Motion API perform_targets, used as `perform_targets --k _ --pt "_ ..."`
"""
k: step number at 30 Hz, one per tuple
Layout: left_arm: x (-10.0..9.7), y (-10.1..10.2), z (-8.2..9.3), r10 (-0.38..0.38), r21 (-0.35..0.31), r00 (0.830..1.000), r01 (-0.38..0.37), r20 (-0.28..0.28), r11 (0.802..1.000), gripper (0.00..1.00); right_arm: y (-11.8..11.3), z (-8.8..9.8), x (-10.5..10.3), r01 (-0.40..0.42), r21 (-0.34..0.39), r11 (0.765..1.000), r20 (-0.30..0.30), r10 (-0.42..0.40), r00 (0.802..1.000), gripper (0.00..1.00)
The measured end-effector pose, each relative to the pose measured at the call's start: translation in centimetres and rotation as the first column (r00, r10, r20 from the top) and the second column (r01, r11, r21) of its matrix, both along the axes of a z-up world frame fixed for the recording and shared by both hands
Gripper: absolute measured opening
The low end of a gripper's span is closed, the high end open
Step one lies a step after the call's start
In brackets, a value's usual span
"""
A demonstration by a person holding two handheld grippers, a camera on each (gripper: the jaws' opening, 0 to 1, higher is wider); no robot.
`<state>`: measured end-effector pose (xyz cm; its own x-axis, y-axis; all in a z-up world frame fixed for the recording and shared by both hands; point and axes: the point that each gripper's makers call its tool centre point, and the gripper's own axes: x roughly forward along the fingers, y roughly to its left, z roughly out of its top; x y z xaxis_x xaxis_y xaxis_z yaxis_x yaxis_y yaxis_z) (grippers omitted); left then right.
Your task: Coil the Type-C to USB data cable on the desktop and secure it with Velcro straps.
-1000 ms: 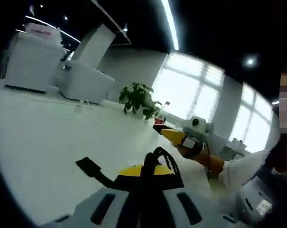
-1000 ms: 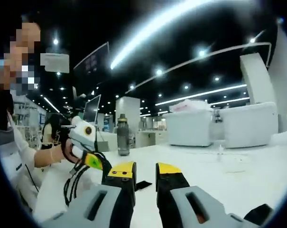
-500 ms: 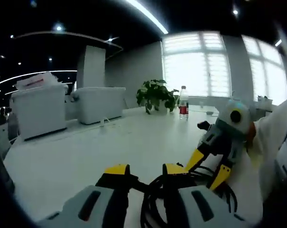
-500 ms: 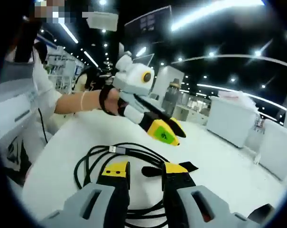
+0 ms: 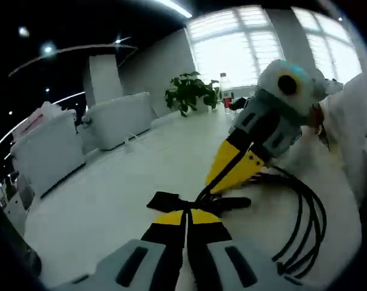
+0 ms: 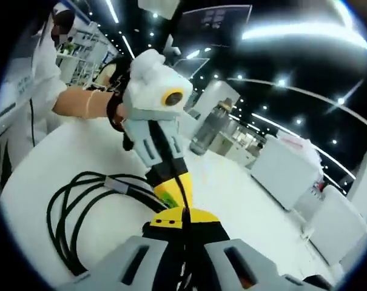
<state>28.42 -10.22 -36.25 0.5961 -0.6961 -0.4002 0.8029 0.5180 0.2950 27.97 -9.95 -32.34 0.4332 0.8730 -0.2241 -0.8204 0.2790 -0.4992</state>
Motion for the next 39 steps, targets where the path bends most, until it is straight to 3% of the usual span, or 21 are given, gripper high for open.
perform_targets --k 3,5,6,8,9,11,12,14,17,19,22,27,31,32,35,39 --pt "-0.1 -0.2 0.0 -0.012 0.031 1.000 0.012 0.021 0.999 0.03 -0.2 0.5 1.5 0.010 0.008 1.000 -0.060 -0.009 0.998 0.01" --pt "0.1 -0.1 0.2 -0.004 0.029 1.000 0.003 0.029 1.000 0.03 -0.6 0.6 0.0 -0.052 0.067 0.996 -0.162 0.062 0.985 0.01" --pt "0.1 -0.1 0.1 -0.005 0.030 1.000 0.004 0.027 1.000 0.03 -1.2 0.6 -0.3 -0.043 0.091 0.995 -0.191 0.060 0.980 0.03" --pt "0.1 -0.1 -0.2 -0.006 0.034 1.000 0.005 0.026 0.999 0.03 -2.5 0.2 -1.3 -0.056 0.089 0.994 -0.181 0.072 0.981 0.21" --pt "0.0 -0.1 -0.3 -0.006 0.039 1.000 0.004 0.029 0.999 0.03 -2.9 -0.3 -2.1 -0.060 0.091 0.994 -0.212 0.079 0.974 0.28" --pt "0.1 0.0 -0.2 -0.003 0.037 0.999 0.002 0.033 0.999 0.03 -3.5 -1.2 -3.7 -0.065 0.088 0.994 -0.228 0.084 0.970 0.29" --pt "0.2 -0.1 -0.2 0.000 0.033 0.999 -0.001 0.035 0.999 0.03 -3.5 -1.7 -4.4 -0.066 0.074 0.995 -0.210 0.081 0.974 0.29" --pt "0.3 -0.1 -0.2 0.002 0.029 0.999 -0.003 0.035 1.000 0.03 -3.2 -2.8 -4.6 -0.053 -0.016 0.998 -0.094 0.051 0.994 0.29" --pt "0.3 -0.2 -0.2 0.005 0.022 0.999 -0.006 0.032 1.000 0.03 -2.2 -3.5 -4.5 -0.028 -0.053 0.998 -0.004 0.027 1.000 0.29" --pt "0.3 -0.1 -0.2 0.008 0.016 1.000 -0.008 0.027 1.000 0.03 -1.8 -3.9 -3.9 -0.014 -0.107 0.994 0.091 0.024 0.996 0.27" --pt "0.3 0.0 -0.2 0.012 0.009 1.000 -0.012 0.019 1.000 0.03 -1.7 -3.0 -2.4 0.040 -0.138 0.990 0.226 -0.008 0.974 0.22" --pt "0.5 0.0 -0.2 0.009 0.007 1.000 -0.009 0.013 1.000 0.03 -0.9 -1.6 -2.1 0.012 -0.105 0.994 0.265 0.016 0.964 0.06" --pt "0.5 -0.1 -0.2 -0.001 0.020 1.000 0.001 0.018 1.000 0.03 0.4 -1.4 -2.3 -0.056 -0.112 0.992 0.235 0.081 0.969 0.02" --pt "0.4 -0.1 -0.2 -0.006 0.028 1.000 0.005 0.019 1.000 0.03 0.5 -1.7 -2.1 -0.065 -0.129 0.990 0.196 0.089 0.977 0.02" --pt "0.2 -0.2 -0.4 -0.033 0.057 0.999 0.033 0.013 0.998 0.03 0.8 -0.8 0.2 -0.031 -0.061 0.998 0.045 0.033 0.998 0.02" --pt "0.2 -0.2 -0.7 -0.068 0.112 0.998 0.065 0.017 0.992 0.03 0.6 -1.8 3.7 -0.001 -0.084 0.996 -0.129 -0.010 0.992 0.02"
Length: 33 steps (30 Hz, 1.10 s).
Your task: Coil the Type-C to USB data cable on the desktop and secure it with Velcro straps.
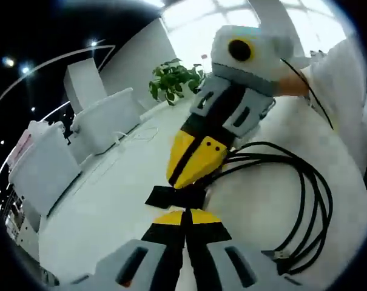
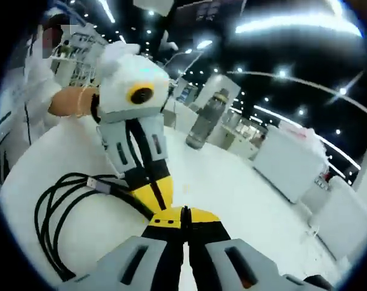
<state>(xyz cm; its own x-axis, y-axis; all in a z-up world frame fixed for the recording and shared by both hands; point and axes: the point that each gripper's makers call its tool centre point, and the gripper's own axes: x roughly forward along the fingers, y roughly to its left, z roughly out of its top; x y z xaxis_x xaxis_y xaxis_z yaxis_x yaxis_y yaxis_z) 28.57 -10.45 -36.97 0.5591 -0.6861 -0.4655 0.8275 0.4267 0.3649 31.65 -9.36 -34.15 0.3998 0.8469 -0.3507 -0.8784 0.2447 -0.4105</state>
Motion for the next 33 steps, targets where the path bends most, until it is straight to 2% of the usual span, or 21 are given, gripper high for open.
perform_targets --k 1,3,5,7,9,12,13,15,16,18,19,20,21,23,24,26,28,29,30,32,33 --pt "0.1 0.0 0.0 -0.007 0.009 1.000 0.007 -0.002 1.000 0.03 0.0 -0.6 0.6 0.006 -0.024 1.000 -0.022 -0.007 1.000 0.02" --pt "0.3 0.1 0.0 -0.016 0.030 1.000 0.016 0.002 0.999 0.03 -0.1 -1.6 1.8 0.042 -0.023 0.999 -0.109 -0.044 0.993 0.02" --pt "0.5 0.2 -0.1 -0.029 0.044 1.000 0.029 0.000 0.999 0.03 0.1 -2.1 2.0 0.030 -0.023 0.999 -0.147 -0.033 0.989 0.02" --pt "0.6 0.2 -0.1 -0.046 0.046 0.999 0.047 -0.016 0.998 0.03 0.5 -2.7 2.3 0.006 -0.052 0.999 -0.149 -0.014 0.989 0.02" --pt "0.7 0.2 -0.1 -0.064 0.049 0.997 0.066 -0.035 0.997 0.03 0.7 -3.3 2.6 -0.004 -0.096 0.995 -0.132 -0.009 0.991 0.02" --pt "0.7 0.2 -0.1 -0.079 0.058 0.996 0.081 -0.044 0.995 0.03 1.0 -3.6 2.9 -0.018 -0.107 0.994 -0.112 0.006 0.994 0.03" --pt "0.7 0.2 -0.1 -0.079 0.060 0.996 0.081 -0.042 0.995 0.03 1.0 -3.7 3.4 -0.008 -0.097 0.995 -0.091 -0.001 0.996 0.03" --pt "0.6 0.1 -0.2 -0.076 0.062 0.996 0.078 -0.038 0.995 0.03 0.7 -3.4 5.4 0.030 -0.072 0.997 0.052 -0.026 0.998 0.03" --pt "0.6 0.1 -0.2 -0.072 0.061 0.997 0.074 -0.035 0.995 0.03 0.2 -3.9 5.8 0.064 -0.078 0.995 0.034 -0.061 0.998 0.03" --pt "0.5 0.2 -0.1 -0.057 0.047 0.998 0.058 -0.028 0.997 0.03 -0.2 -3.7 6.3 0.094 -0.023 0.995 -0.023 -0.094 0.995 0.04" --pt "0.4 0.3 -0.1 -0.051 0.038 0.998 0.052 -0.024 0.998 0.03 -1.1 -3.5 6.8 0.138 -0.044 0.989 -0.023 -0.139 0.990 0.06" --pt "0.3 0.4 -0.1 -0.048 0.031 0.999 0.049 -0.022 0.998 0.03 -1.9 -2.9 6.8 0.169 -0.030 0.985 -0.025 -0.170 0.985 0.06" --pt "0.1 0.5 0.0 -0.046 0.015 0.999 0.046 -0.019 0.999 0.03 -1.9 -1.7 6.0 0.152 0.049 0.987 -0.063 -0.148 0.987 0.06" --pt "-0.4 0.6 0.7 -0.029 -0.071 0.999 0.027 -0.030 0.997 0.03 -2.2 0.5 3.7 0.089 0.193 0.977 -0.156 -0.059 0.986 0.07" --pt "-0.5 0.7 1.3 -0.018 -0.125 0.999 0.015 -0.027 0.992 0.03 -2.5 0.7 2.4 0.062 0.220 0.974 -0.200 -0.017 0.980 0.07" --pt "-0.6 1.2 2.8 0.008 -0.225 1.000 -0.010 -0.011 0.974 0.03 -2.8 -0.1 -0.2 -0.019 0.189 0.982 -0.246 0.066 0.967 0.12" --pt "-0.4 2.0 4.8 0.057 -0.346 0.998 -0.054 -0.001 0.937 0.03 -2.4 -1.8 -1.6 -0.037 0.137 0.990 -0.310 0.079 0.947 0.22" --pt "-0.6 2.5 6.0 0.078 -0.415 0.997 -0.070 0.003 0.907 0.03 -2.3 -2.1 -1.8 -0.039 0.127 0.991 -0.316 0.077 0.946 0.25" --pt "-0.7 3.1 6.7 0.096 -0.455 0.995 -0.087 -0.003 0.886 0.03 -2.2 -3.3 -1.4 -0.036 0.055 0.998 -0.288 0.050 0.956 0.24" --pt "-1.3 4.2 7.7 0.122 -0.500 0.993 -0.104 0.003 0.860 0.03 -1.9 -4.9 -0.9 -0.015 -0.019 1.000 -0.283 0.009 0.959 0.17" --pt "-2.2 5.1 8.4 0.143 -0.522 0.990 -0.112 0.018 0.846 0.03 -0.6 -3.5 -1.3 -0.027 0.093 0.995 -0.307 0.054 0.950 0.14"
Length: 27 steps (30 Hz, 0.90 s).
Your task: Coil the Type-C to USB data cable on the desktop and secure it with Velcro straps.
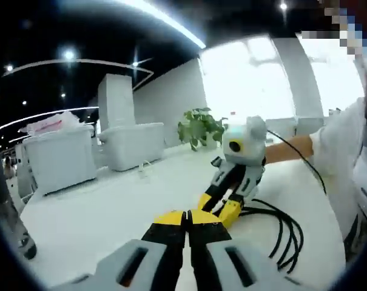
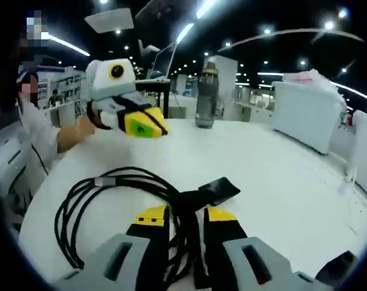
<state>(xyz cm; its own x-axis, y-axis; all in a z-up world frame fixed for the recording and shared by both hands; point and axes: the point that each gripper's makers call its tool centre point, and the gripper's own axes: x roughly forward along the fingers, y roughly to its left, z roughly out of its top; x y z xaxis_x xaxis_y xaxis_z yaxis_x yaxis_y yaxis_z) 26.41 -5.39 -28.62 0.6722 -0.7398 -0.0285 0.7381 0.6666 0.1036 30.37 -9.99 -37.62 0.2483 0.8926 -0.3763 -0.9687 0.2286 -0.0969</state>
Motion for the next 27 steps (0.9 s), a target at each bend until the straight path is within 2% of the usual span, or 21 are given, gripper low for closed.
perform_targets --k 1,2,3,5,6,8,11,12,13,14,15,16,19,21,23,24,26,27 --pt "-0.5 0.4 0.3 0.009 -0.011 1.000 -0.009 0.009 1.000 0.03 0.0 -0.3 0.3 -0.013 -0.074 0.997 0.040 0.016 0.999 0.10" --pt "-1.5 1.0 0.6 0.021 -0.029 1.000 -0.020 0.022 0.999 0.03 0.3 -0.3 0.5 -0.012 -0.128 0.992 0.054 0.019 0.998 0.09" --pt "-2.5 1.5 1.1 0.031 -0.055 0.999 -0.029 0.033 0.998 0.03 1.3 0.2 0.6 -0.003 -0.122 0.993 0.045 0.008 0.999 0.08" --pt "-5.0 2.5 1.9 0.051 -0.123 0.997 -0.044 0.056 0.991 0.03 4.0 2.4 0.8 -0.003 -0.020 1.000 0.053 0.004 0.999 0.06" --pt "-6.0 2.9 2.0 0.064 -0.127 0.996 -0.055 0.069 0.990 0.03 6.1 4.0 1.0 -0.006 0.041 0.999 0.057 0.004 0.998 0.06" --pt "-7.3 4.1 2.6 0.126 -0.142 0.987 -0.112 0.099 0.984 0.03 9.2 6.3 1.2 -0.010 0.113 0.994 0.079 0.001 0.997 0.05" --pt "-8.5 5.4 3.3 0.179 -0.138 0.976 -0.162 0.121 0.977 0.03 13.8 8.9 1.9 -0.017 0.167 0.986 0.168 -0.011 0.986 0.06" --pt "-8.5 5.9 3.4 0.198 -0.136 0.972 -0.181 0.126 0.974 0.03 14.7 9.4 2.1 -0.011 0.178 0.984 0.182 -0.022 0.983 0.08" --pt "-8.4 6.4 3.6 0.225 -0.141 0.966 -0.207 0.125 0.968 0.03 15.7 9.9 2.5 0.013 0.207 0.978 0.173 -0.050 0.984 0.10" --pt "-8.3 6.8 3.7 0.242 -0.148 0.962 -0.223 0.124 0.964 0.03 16.2 10.4 2.8 0.048 0.243 0.969 0.131 -0.082 0.988 0.12" --pt "-8.0 7.2 3.7 0.254 -0.157 0.960 -0.234 0.120 0.960 0.03 16.2 10.8 3.1 0.099 0.276 0.956 0.071 -0.123 0.990 0.16" --pt "-7.8 7.7 3.7 0.270 -0.175 0.957 -0.249 0.106 0.952 0.03 15.9 11.2 3.2 0.121 0.293 0.948 0.036 -0.137 0.990 0.18" --pt "-6.5 8.3 3.8 0.307 -0.213 0.945 -0.279 0.112 0.936 0.03 13.8 12.5 3.2 0.151 0.372 0.916 -0.015 -0.157 0.987 0.18" --pt "-4.4 8.7 3.7 0.372 -0.231 0.920 -0.337 0.125 0.913 0.05 10.4 12.9 3.7 0.231 0.429 0.873 -0.053 -0.231 0.971 0.18" --pt "-2.7 8.1 3.9 0.386 -0.255 0.915 -0.348 0.117 0.902 0.06 7.3 13.1 4.1 0.299 0.456 0.838 -0.102 -0.285 0.953 0.18" --pt "-1.9 7.8 4.4 0.395 -0.283 0.912 -0.352 0.111 0.892 0.07 5.5 13.5 4.4 0.332 0.483 0.810 -0.124 -0.311 0.942 0.19" --pt "-0.5 7.2 5.4 0.429 -0.305 0.895 -0.378 0.122 0.874 0.09 2.3 14.3 5.0 0.379 0.530 0.759 -0.141 -0.362 0.921 0.21" --pt "0.7 7.0 6.4 0.472 -0.317 0.871 -0.412 0.139 0.854 0.09 0.2 14.7 5.5 0.414 0.548 0.727 -0.142 -0.407 0.902 0.21"
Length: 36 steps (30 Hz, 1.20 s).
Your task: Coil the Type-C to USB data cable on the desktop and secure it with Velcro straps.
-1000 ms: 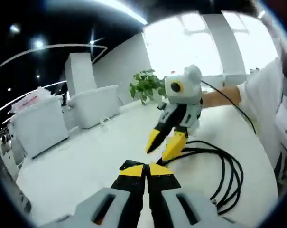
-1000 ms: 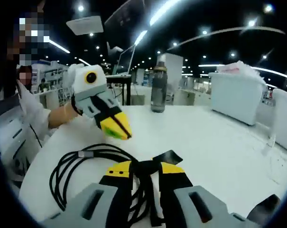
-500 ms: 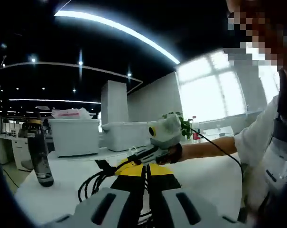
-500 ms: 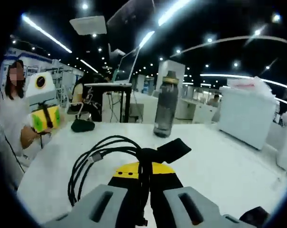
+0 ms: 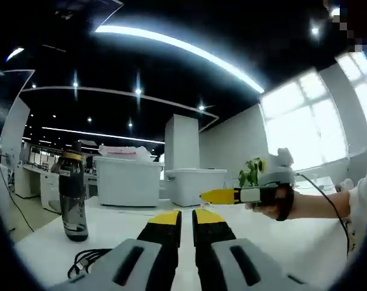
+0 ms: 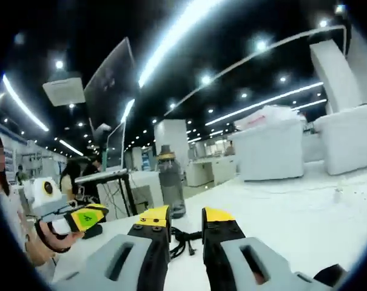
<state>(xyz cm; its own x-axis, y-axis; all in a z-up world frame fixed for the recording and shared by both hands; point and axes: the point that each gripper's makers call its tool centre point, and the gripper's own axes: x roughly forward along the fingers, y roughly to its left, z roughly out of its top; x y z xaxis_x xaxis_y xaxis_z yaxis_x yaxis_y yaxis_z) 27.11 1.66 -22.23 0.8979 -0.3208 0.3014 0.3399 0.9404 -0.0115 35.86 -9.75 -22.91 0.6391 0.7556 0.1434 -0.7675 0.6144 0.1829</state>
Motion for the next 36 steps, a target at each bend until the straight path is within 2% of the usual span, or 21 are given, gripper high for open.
perform_targets --k 2,4,5,8,10,12,14,16,19,20,22,23,26,28,30,36 --pt "1.3 -0.5 1.4 0.041 0.006 0.999 -0.041 0.030 0.999 0.09 -3.8 0.5 0.8 0.099 -0.015 0.995 0.056 -0.098 0.994 0.21" --pt "2.7 -1.2 3.0 0.095 -0.007 0.993 -0.094 0.077 0.996 0.10 -7.5 -0.1 1.5 0.219 -0.098 0.971 0.125 -0.207 0.970 0.23" --pt "3.3 -1.5 3.0 0.102 -0.007 0.992 -0.101 0.074 0.995 0.12 -8.8 -0.5 1.7 0.251 -0.112 0.961 0.136 -0.236 0.962 0.25" --pt "4.9 -2.1 1.9 0.139 -0.027 0.989 -0.138 0.057 0.990 0.20 -11.7 -2.9 2.0 0.322 -0.151 0.935 0.122 -0.306 0.944 0.28" --pt "5.6 -2.3 -0.1 0.158 -0.005 0.987 -0.158 0.033 0.987 0.20 -13.0 -3.9 2.2 0.361 -0.160 0.919 0.140 -0.341 0.930 0.28" --pt "6.3 -1.9 -2.4 0.186 0.046 0.982 -0.186 -0.014 0.982 0.20 -13.9 -5.0 2.5 0.379 -0.153 0.913 0.128 -0.362 0.923 0.28" --pt "6.6 -1.5 -3.4 0.200 0.075 0.979 -0.196 -0.049 0.978 0.21 -14.5 -5.9 2.7 0.400 -0.171 0.900 0.100 -0.388 0.916 0.31" --pt "6.7 -0.9 -3.6 0.210 0.078 0.977 -0.208 -0.023 0.975 0.23 -15.0 -6.2 2.8 0.417 -0.164 0.894 0.077 -0.410 0.909 0.36" --pt "7.0 -0.6 -5.7 0.220 0.080 0.971 -0.212 -0.096 0.974 0.23 -15.9 -6.5 2.9 0.456 -0.131 0.880 0.045 -0.455 0.890 0.39" --pt "7.1 -0.8 -6.0 0.221 0.090 0.970 -0.212 -0.100 0.973 0.24 -16.2 -6.6 3.0 0.462 -0.131 0.877 0.035 -0.462 0.886 0.39" --pt "7.2 -1.1 -6.2 0.228 0.138 0.970 -0.215 -0.089 0.967 0.30 -16.5 -6.7 3.1 0.471 -0.143 0.871 0.042 -0.470 0.882 0.43" --pt "7.3 -1.5 -6.4 0.221 0.144 0.971 -0.207 -0.087 0.968 0.31 -17.2 -6.7 3.3 0.498 -0.146 0.855 0.056 -0.495 0.867 0.44" --pt "7.3 -2.1 -6.6 0.202 0.145 0.975 -0.187 -0.094 0.971 0.31 -18.4 -6.5 3.6 0.543 -0.140 0.828 0.070 -0.539 0.840 0.46" --pt "7.1 -2.1 -6.8 0.203 0.153 0.974 -0.187 -0.100 0.970 0.31 -18.9 -6.6 3.8 0.560 -0.142 0.817 0.075 -0.555 0.829 0.46" --pt "7.1 -1.9 -6.9 0.207 0.139 0.972 -0.191 -0.112 0.972 0.33 -19.8 -6.8 3.9 0.580 -0.139 0.802 0.057 -0.579 0.814 0.47" --pt "7.1 -1.3 -6.9 0.225 0.126 0.966 -0.210 -0.125 0.970 0.34 -20.5 -6.8 4.0 0.600 -0.138 0.788 0.060 -0.598 0.799 0.47"
